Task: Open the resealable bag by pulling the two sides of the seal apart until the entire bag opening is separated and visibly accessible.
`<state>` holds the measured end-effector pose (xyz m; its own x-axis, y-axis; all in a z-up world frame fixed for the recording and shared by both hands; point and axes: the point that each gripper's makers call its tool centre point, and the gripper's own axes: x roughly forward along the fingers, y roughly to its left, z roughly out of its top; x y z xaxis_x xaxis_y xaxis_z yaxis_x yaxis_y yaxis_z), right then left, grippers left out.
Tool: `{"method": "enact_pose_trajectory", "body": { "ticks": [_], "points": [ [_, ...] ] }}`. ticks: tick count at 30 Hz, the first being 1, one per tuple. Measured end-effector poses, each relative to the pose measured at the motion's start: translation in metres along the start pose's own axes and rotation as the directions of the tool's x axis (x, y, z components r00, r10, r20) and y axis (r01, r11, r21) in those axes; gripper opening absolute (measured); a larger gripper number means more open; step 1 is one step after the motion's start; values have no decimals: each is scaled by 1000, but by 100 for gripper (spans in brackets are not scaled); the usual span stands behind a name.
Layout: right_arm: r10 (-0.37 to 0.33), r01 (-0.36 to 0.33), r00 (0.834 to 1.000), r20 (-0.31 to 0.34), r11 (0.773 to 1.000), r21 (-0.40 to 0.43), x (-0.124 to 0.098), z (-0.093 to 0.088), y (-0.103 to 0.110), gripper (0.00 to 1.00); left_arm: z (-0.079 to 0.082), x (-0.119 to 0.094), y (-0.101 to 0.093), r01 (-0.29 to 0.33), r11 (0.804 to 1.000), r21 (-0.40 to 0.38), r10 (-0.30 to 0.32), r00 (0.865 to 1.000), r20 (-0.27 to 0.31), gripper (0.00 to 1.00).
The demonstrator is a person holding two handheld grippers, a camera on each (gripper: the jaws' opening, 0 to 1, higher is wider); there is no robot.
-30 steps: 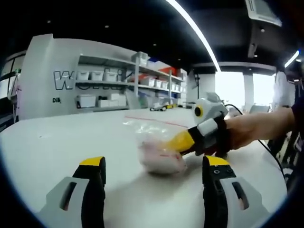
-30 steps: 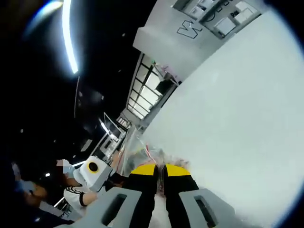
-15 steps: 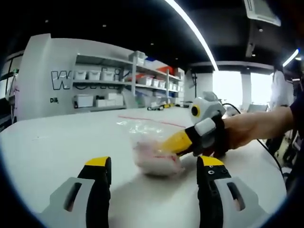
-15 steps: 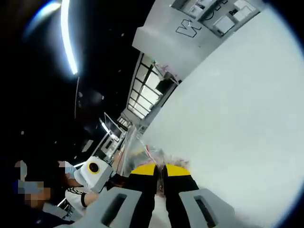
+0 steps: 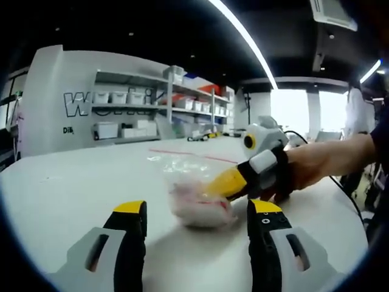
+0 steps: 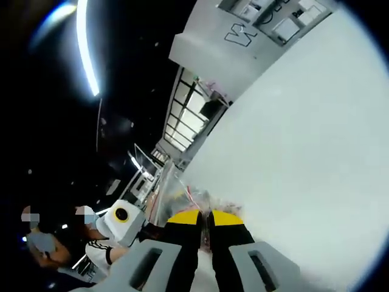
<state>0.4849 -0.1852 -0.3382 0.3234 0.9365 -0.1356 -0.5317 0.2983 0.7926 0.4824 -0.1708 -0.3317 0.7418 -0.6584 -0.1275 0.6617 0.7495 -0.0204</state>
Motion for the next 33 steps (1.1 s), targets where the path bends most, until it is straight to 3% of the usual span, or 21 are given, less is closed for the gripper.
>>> {"method": "enact_pose_trajectory", "body": {
  "ticks": [33],
  "points": [
    [13, -13, 1000, -15, 1000, 1, 1, -7, 5, 0, -4, 2, 1, 16, 1000, 3, -16, 1000, -21, 57]
  ]
}}
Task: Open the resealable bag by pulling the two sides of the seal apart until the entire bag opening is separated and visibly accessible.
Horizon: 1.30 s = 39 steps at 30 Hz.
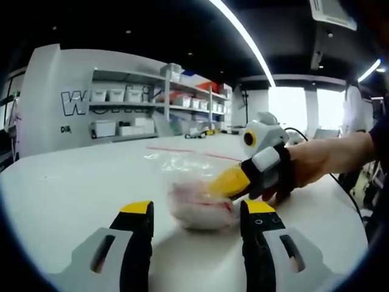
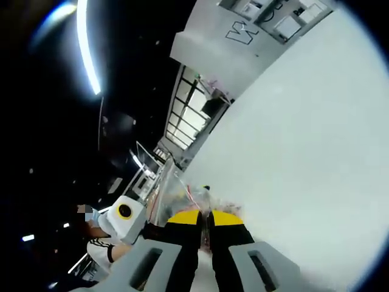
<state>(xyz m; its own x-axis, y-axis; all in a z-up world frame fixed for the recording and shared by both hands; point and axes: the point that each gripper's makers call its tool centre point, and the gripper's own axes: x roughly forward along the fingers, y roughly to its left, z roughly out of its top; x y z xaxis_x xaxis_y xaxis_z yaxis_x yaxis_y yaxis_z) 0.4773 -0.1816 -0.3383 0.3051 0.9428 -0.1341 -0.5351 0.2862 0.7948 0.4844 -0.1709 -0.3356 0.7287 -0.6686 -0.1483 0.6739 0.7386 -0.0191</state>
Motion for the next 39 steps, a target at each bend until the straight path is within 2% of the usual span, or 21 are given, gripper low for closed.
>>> {"method": "enact_pose_trajectory", "body": {
  "ticks": [25, 39],
  "points": [
    [10, -10, 1000, -11, 1000, -4, 1, -1, 1, 0, -3, 1, -6, 33, 999, 20, -32, 999, -18, 44],
    [12, -12, 1000, -13, 1000, -1, 1, -2, 1, 0, -4, 1, -7, 42, 999, 27, -42, 999, -20, 41]
  ]
}}
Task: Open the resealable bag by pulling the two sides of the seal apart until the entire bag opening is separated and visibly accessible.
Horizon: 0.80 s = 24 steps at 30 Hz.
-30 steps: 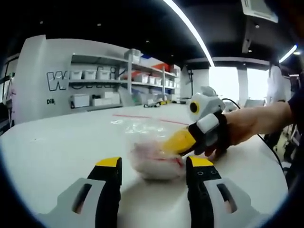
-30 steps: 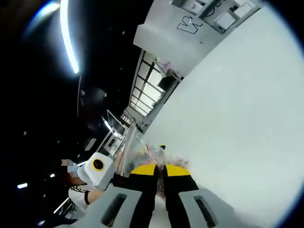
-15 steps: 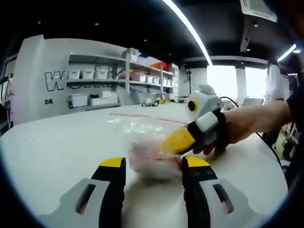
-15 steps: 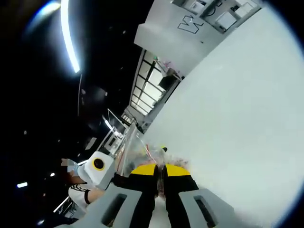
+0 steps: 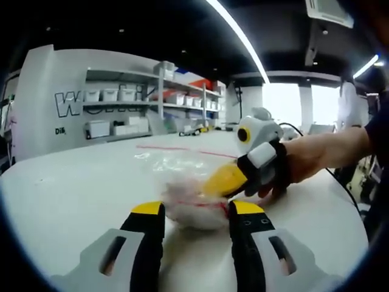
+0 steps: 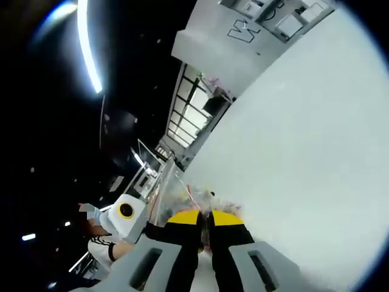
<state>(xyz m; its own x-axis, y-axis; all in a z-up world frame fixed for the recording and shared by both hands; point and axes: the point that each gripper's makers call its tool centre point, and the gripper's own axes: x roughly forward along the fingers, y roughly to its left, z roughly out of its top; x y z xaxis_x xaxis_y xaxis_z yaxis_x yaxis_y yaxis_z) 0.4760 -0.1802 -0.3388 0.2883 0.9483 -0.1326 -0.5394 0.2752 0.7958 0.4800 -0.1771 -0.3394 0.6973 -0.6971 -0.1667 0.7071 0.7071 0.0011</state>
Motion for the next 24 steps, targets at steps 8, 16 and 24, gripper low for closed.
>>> {"method": "enact_pose_trajectory", "body": {
  "ticks": [8, 16, 24],
  "points": [
    [5, -5, 1000, -4, 1000, 13, -1, -1, 0, 0, 0, 0, -3, 10, 1000, 13, -10, 1000, -2, 38],
    [12, -11, 1000, -3, 1000, 25, -3, -3, 2, 1, 0, -1, -4, 17, 1000, 25, -16, 1000, -4, 36],
    [13, -13, 1000, 2, 999, 47, -5, -3, 1, 2, 1, -1, -6, 23, 999, 40, -23, 1000, -6, 34]
  ]
}}
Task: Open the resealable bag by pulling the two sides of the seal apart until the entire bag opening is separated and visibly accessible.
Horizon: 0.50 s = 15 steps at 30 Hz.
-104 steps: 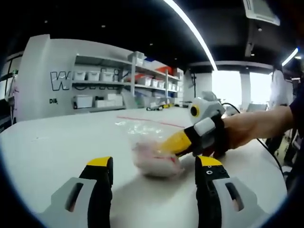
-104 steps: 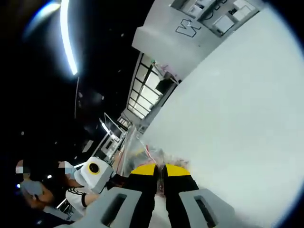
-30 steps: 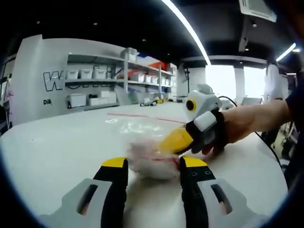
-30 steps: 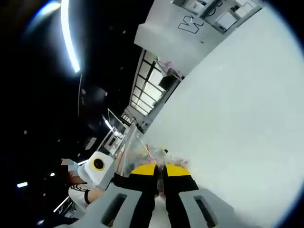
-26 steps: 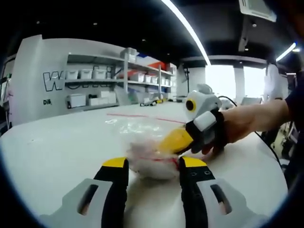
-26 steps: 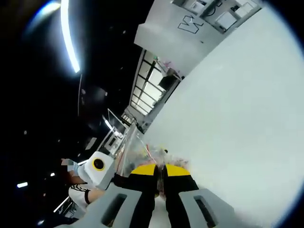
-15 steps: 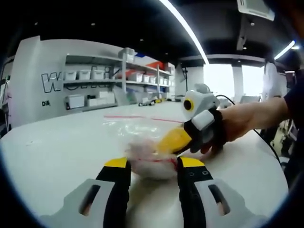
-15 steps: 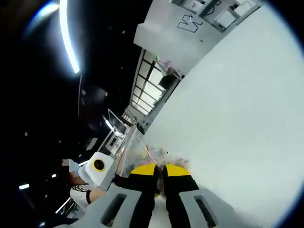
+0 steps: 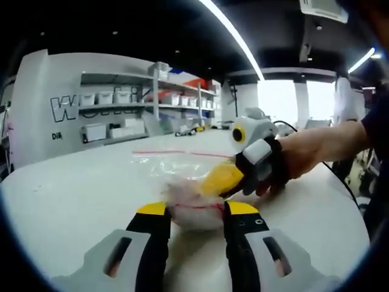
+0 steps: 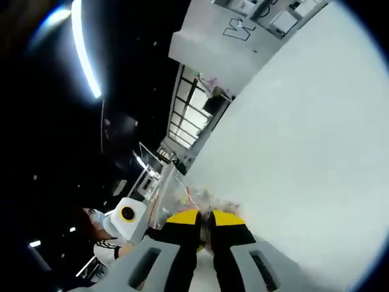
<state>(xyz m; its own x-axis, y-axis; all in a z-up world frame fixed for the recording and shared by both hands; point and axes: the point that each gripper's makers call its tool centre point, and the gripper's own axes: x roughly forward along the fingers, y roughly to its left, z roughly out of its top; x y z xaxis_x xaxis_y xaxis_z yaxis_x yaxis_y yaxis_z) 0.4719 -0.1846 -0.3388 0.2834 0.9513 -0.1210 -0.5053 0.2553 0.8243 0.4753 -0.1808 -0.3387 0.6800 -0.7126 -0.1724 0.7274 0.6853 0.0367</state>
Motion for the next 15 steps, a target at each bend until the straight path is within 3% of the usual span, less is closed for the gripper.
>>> {"method": "enact_pose_trajectory", "body": {
  "ticks": [15],
  "points": [
    [21, -21, 1000, -2, 1000, -4, -1, 1, 2, 6, 1, 0, 0, 5, 1000, 1, -5, 1000, 2, 31]
  ]
}}
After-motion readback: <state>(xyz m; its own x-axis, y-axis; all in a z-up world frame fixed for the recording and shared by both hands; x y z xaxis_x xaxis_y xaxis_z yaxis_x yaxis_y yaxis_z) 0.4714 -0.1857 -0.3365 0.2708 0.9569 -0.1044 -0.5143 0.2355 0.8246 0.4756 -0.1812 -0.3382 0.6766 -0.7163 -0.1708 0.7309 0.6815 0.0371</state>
